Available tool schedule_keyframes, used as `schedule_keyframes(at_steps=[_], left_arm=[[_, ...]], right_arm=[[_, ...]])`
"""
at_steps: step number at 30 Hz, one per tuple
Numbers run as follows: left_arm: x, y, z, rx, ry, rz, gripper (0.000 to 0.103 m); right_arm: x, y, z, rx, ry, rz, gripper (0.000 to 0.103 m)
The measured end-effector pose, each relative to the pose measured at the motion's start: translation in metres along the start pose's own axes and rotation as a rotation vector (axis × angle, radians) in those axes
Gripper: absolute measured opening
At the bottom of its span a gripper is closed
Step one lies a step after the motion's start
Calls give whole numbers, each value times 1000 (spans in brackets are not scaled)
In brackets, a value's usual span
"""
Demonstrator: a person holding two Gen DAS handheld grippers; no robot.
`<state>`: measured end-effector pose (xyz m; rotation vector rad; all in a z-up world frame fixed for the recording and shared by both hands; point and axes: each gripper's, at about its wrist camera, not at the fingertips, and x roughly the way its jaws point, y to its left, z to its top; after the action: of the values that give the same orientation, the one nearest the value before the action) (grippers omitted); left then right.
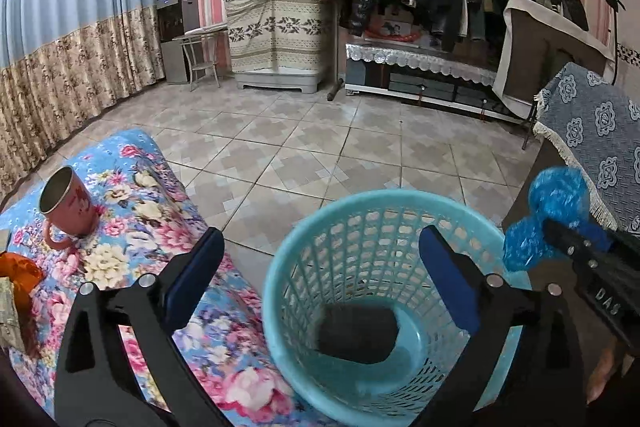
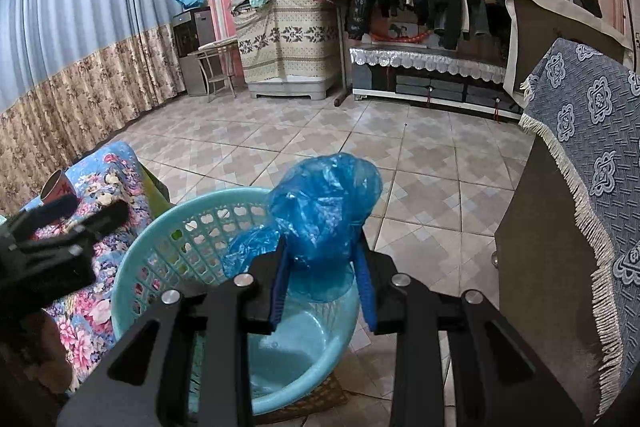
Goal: Collect trash
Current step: 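Carry both items to the light-blue basket and open both tools to drop them, then grasp the orange peel with the left tool while the right tool grasps the snack wrapper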
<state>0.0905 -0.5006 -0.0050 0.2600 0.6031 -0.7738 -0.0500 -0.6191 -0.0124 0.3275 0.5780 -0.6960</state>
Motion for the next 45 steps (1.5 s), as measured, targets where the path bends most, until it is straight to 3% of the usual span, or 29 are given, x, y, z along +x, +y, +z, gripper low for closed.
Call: schedule_keyframes(at_steps=[7,16,18,19,20,33,39,45], left_arm=[[-19,39,-1,-26,-27,105,97],[-52,76,-11,-31,-59,183,98],[-58,84,-13,-41,-62,194,98],[-62,90,-14,-48,-63,197,98],[-64,93,-15,-51,-64,202,98],[-112,176,-36,-154,-62,305,98],[-156,227,-55,-202,-82,378,98],[-202,284,-84,-247,-78,480,98]], right_arm=[[11,25,-10,-24,24,22,31],[33,59,-12,-38,52,27,33],[35,62,-11,-37,53,20,43],[35,63,-9,-36,50,0,68],[36,64,-9,-34,46,-21,85],[21,83,-5,-18,18,2,95],[-10,133,-5,-57,-52,59,95],[-45,201,-10,-78,-110,181,98]])
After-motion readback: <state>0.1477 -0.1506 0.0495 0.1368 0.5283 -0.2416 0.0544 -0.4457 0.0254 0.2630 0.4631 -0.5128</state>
